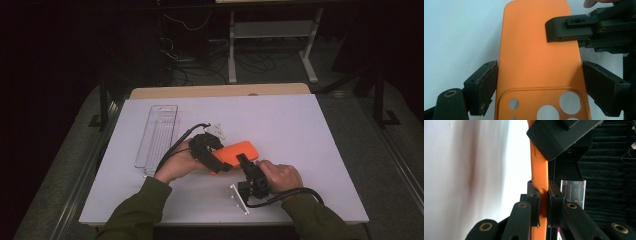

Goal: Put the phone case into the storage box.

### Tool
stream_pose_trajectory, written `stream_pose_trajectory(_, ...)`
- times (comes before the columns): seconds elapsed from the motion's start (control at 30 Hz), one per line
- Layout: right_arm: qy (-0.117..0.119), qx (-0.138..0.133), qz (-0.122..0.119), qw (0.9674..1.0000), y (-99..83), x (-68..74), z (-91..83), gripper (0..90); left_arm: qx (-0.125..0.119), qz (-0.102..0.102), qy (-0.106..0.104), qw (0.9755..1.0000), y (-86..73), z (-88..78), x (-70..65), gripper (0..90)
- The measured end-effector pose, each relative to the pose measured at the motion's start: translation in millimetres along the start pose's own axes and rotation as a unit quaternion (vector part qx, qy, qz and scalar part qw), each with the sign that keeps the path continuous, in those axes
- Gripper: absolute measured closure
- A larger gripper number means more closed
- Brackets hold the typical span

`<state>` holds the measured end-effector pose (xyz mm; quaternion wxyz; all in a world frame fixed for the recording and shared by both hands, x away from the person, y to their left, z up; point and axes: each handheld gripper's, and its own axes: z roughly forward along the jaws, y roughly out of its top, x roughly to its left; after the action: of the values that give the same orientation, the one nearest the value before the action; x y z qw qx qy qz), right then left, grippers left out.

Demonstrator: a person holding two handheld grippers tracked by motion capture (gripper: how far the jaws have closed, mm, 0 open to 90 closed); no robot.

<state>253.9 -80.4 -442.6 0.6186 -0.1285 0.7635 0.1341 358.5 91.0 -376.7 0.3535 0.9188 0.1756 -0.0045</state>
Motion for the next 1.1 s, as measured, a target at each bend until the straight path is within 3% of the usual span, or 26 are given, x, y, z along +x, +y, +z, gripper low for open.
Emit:
stream_pose_trajectory(0.3,0.002,-0.002,0.01,0.9999,-1.8,-1.5,-0.4,83.2,-0.011,-0.005,-0.008,0.9999,-0.1,-1.4,1.0,15.5)
stream_pose_trajectory(0.4,0.007,-0.001,0.012,0.9999,-3.0,-2.2,-0.2,83.9,-0.025,0.0,-0.016,0.9996,-0.2,-6.0,0.2,23.3)
stream_pose_trajectory(0.67,0.013,0.001,0.017,0.9998,-4.0,-2.1,0.9,83.6,-0.06,-0.021,-0.015,0.9978,-0.3,-13.0,2.1,16.4)
stream_pose_trajectory(1.1,0.02,0.006,0.023,0.9995,-8.1,-1.5,2.1,83.3,-0.06,-0.028,-0.009,0.9978,-1.2,-15.5,4.5,4.1)
